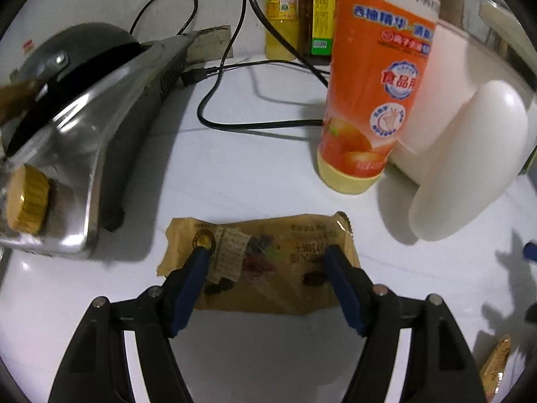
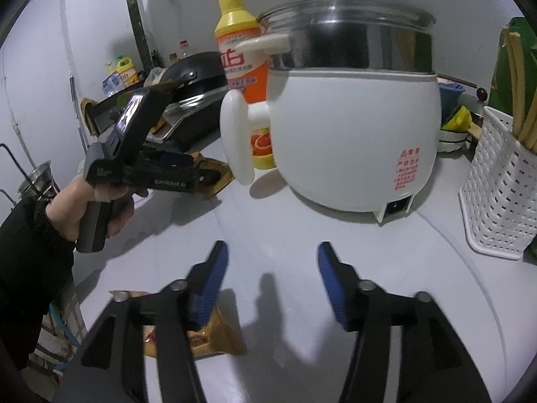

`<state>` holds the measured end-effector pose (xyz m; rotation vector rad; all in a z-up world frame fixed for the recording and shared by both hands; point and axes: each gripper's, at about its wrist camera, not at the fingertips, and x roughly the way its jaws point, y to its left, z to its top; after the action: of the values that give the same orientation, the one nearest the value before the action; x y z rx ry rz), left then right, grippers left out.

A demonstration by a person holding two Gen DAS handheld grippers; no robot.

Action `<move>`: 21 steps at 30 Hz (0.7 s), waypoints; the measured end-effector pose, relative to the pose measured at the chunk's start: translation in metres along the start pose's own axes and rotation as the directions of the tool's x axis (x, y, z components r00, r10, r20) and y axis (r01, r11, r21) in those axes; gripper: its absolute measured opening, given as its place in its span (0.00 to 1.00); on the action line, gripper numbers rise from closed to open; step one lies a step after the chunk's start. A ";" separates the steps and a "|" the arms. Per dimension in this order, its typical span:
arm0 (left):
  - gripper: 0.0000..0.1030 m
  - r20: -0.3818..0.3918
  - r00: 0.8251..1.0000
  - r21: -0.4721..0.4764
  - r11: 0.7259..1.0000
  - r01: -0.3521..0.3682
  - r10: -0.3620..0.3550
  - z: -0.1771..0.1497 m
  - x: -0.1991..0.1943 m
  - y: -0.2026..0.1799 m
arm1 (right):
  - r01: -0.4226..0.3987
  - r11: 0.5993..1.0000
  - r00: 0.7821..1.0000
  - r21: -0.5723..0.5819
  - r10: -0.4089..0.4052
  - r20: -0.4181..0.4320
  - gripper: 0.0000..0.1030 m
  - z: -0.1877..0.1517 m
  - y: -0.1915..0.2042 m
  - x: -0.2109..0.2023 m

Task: Collect trash

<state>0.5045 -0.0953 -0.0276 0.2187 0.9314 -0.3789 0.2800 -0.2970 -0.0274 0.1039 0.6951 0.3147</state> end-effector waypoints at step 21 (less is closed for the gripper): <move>0.01 0.051 0.998 0.087 0.996 0.032 -0.036 -0.017 -0.018 -0.043 | -0.133 0.991 0.983 0.006 0.133 -0.125 0.59 -0.023 0.028 0.022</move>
<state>0.4647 -0.1242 -0.0233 0.2710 0.8691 -0.4546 0.2739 -0.2634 -0.0530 0.1299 0.8135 0.4533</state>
